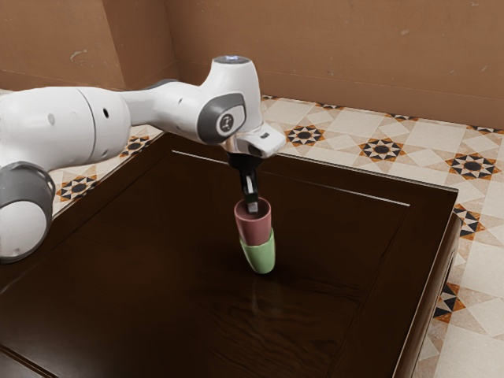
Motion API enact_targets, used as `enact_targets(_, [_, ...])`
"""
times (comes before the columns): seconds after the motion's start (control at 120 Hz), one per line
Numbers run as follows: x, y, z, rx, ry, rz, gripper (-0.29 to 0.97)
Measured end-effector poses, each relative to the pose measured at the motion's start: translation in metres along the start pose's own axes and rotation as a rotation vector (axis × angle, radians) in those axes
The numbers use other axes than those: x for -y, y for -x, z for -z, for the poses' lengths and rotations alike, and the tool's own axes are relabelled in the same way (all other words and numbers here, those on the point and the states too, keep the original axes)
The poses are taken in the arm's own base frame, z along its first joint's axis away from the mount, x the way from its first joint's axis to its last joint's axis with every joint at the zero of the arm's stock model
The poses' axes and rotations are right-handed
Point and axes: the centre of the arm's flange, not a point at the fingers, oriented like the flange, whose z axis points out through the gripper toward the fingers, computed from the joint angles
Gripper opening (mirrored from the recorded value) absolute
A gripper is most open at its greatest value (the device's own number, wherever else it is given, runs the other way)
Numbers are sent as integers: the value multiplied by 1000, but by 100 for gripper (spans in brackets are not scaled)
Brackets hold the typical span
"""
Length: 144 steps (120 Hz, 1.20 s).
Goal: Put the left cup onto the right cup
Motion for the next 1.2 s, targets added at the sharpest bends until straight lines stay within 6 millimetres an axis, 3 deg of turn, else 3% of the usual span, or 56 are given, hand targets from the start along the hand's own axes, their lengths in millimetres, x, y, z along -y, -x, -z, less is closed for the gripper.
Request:
enact_targets(0.167, [4, 0, -18, 12, 18, 8, -10])
enact_targets(0.375, [4, 1, -11, 11, 7, 3, 34])
enact_targets(0.583, [4, 3, 0, 5, 0, 2, 55])
enact_targets(0.783, [2, 8, 20, -4, -19, -1, 63])
enact_targets(0.9, [-1, 13, 46, -12, -44, -5, 65])
enact_targets(1.2, [-21, 52, 106, 26, -90, -9, 67])
